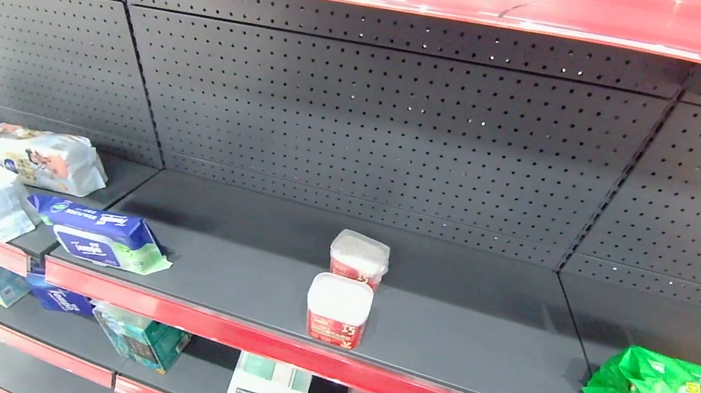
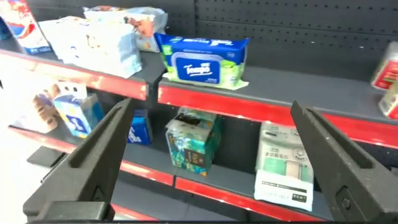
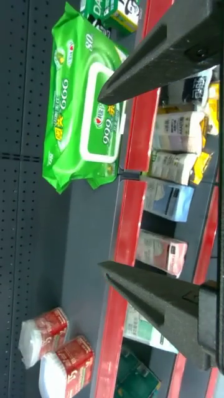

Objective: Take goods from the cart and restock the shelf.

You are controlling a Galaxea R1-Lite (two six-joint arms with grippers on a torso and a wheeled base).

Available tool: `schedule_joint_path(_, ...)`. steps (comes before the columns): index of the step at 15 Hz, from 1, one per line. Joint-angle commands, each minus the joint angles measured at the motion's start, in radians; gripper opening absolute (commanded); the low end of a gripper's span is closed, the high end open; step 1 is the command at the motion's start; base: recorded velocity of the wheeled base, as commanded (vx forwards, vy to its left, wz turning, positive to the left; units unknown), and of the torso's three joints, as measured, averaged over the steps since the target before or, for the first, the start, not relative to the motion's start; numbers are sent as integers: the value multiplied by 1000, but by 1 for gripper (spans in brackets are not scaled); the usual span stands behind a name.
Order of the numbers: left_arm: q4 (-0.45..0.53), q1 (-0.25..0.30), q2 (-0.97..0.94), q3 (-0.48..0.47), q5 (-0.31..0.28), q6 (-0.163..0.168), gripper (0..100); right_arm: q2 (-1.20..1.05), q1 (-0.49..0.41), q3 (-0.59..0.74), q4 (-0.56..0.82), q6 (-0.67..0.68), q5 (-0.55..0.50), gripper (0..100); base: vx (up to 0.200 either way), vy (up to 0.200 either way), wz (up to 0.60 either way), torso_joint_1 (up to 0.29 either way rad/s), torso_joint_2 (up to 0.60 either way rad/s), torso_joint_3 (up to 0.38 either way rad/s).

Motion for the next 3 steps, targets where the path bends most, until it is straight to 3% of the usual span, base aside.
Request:
schedule_joint_path(1,0,0,2,0,1,0,100,1,1,0,0,-1,1,100,0,0,0,0,0,0)
schedule_joint_path(3,0,0,2,0,1,3,100,1,1,0,2,-1,1,100,0,0,0,0,0,0)
